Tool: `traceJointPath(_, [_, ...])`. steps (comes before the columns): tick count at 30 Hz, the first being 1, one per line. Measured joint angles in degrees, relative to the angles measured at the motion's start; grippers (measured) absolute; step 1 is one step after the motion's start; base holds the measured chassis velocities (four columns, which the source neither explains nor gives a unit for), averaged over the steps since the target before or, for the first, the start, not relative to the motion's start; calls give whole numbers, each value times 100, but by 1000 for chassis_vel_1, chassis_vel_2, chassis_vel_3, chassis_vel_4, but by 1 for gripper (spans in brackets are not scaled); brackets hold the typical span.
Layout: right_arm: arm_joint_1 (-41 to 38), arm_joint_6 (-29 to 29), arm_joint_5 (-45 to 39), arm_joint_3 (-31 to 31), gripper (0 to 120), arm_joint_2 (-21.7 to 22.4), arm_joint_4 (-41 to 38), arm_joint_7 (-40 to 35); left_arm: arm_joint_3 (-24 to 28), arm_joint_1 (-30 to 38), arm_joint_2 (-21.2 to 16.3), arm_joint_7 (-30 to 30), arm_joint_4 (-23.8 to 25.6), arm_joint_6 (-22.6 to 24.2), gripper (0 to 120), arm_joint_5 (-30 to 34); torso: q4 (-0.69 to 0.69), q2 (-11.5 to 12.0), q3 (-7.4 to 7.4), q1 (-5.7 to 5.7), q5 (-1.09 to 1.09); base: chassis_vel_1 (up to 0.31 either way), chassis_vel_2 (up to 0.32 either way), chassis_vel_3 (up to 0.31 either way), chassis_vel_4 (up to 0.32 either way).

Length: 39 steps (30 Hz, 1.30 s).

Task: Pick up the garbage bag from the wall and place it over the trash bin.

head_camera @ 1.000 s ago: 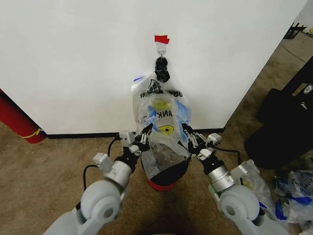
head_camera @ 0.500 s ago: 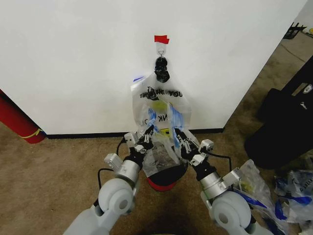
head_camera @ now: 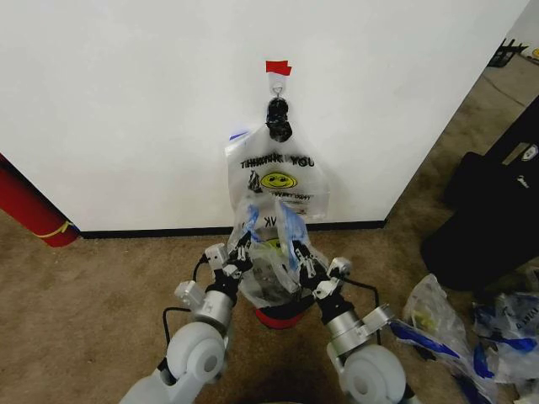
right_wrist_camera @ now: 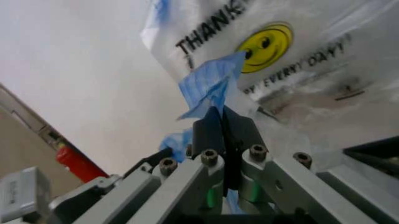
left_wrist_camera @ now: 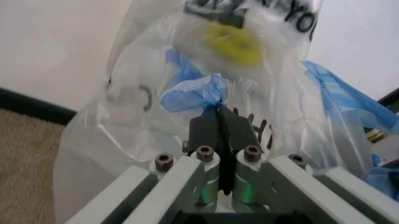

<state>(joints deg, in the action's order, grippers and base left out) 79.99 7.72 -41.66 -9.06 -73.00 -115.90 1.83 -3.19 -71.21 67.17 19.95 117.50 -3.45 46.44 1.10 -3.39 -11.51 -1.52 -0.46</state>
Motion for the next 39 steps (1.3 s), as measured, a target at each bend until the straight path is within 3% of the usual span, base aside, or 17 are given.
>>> traceJointPath(17, [941, -31, 398, -661, 0, 341, -276, -637, 335, -553, 246, 244, 13, 21, 0, -526, 1, 0, 0, 0, 1, 0, 0, 0, 0])
traceJointPath(24, [1179, -119, 421, -906, 0, 350, -449, -865, 184, -930, 111, 343, 485, 128, 0, -521, 1, 0, 0, 0, 0, 0, 0, 0, 0])
traceJointPath(39, [916, -272, 465, -861, 0, 242, 357, -1210, 59, -1748, 193, 451, 602, 214, 0, -645, 0, 0, 0, 0, 0, 0, 0, 0, 0])
